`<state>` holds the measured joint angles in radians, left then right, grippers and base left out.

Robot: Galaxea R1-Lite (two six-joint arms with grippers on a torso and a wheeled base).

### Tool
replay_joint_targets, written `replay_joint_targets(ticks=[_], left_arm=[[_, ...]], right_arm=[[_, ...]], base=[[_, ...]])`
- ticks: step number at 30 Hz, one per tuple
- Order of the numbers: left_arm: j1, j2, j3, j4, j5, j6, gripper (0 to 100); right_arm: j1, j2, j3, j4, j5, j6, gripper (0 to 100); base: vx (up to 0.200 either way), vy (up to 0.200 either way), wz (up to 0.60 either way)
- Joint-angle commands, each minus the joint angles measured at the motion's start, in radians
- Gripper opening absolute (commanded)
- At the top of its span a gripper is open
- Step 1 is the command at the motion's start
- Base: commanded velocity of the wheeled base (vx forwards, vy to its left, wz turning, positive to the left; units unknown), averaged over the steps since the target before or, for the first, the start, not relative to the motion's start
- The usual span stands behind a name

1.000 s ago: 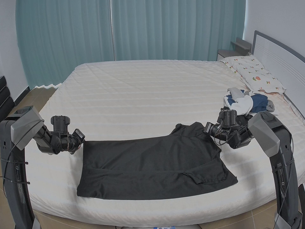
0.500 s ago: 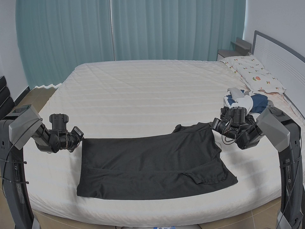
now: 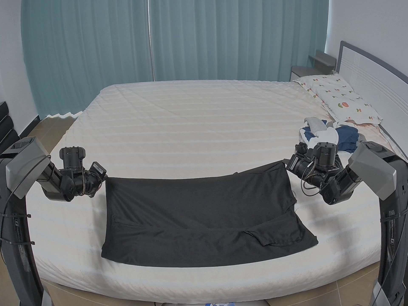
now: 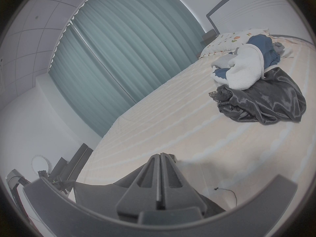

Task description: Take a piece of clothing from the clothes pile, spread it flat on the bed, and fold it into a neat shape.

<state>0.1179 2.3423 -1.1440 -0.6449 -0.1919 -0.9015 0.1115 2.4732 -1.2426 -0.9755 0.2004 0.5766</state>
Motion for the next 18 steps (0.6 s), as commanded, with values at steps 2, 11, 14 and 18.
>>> replay_joint_targets(ticks=[2,11,14,18], left_arm=[[0.009,-0.018,0.006,-0.002,-0.004,-0.002,0],[0.011,-0.024,0.027,-0.001,-0.032,-0.002,0],[0.011,-0.04,0.044,-0.002,-0.047,0.0,0],[0.013,-0.058,0.069,-0.004,-0.061,0.003,0]], right_arm=[[-0.001,-0.025,0.057,-0.017,0.02,-0.001,0],[-0.024,-0.043,0.087,-0.02,0.051,-0.004,0],[-0.033,-0.051,0.104,-0.022,0.062,-0.004,0],[-0.041,-0.086,0.167,-0.023,0.106,-0.006,0]], base=[[0.0,0.0,0.0],[0.0,0.0,0.0],[0.0,0.0,0.0],[0.0,0.0,0.0]])
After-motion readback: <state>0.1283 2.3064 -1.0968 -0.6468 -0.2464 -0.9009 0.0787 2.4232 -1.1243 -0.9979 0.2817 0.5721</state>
